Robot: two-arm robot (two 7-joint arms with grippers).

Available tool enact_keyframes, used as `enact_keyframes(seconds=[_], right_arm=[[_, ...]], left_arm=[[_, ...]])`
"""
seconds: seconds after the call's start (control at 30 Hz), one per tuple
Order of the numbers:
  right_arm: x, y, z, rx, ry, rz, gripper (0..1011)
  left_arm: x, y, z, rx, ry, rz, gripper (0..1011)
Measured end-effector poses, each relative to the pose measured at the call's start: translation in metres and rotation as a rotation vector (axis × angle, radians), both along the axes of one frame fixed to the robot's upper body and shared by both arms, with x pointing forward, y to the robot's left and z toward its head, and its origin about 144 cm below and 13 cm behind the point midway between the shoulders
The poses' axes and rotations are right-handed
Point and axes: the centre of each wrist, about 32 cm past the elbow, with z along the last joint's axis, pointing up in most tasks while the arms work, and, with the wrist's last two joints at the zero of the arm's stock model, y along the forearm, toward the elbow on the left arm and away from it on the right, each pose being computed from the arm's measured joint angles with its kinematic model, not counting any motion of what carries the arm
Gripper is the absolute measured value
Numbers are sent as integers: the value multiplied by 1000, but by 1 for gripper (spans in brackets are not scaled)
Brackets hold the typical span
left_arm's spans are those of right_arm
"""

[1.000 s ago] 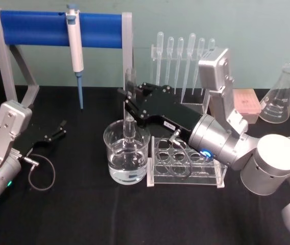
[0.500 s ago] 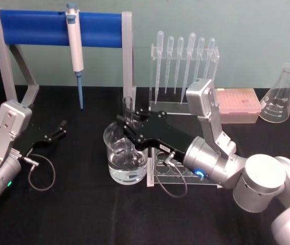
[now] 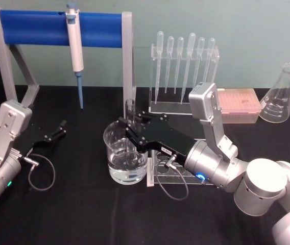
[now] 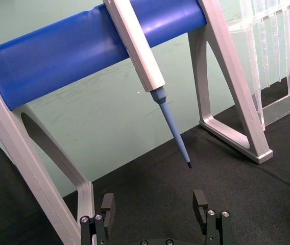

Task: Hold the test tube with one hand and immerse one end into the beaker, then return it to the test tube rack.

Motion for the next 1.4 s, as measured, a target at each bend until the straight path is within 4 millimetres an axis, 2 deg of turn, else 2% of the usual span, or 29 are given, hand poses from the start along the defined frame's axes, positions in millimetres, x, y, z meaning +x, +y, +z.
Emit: enact_keyframes(seconds=[1.4], right_arm=[[1,0,-1,0,3,-2,225]], left_arm=[[0,0,0,0,0,0,1000]])
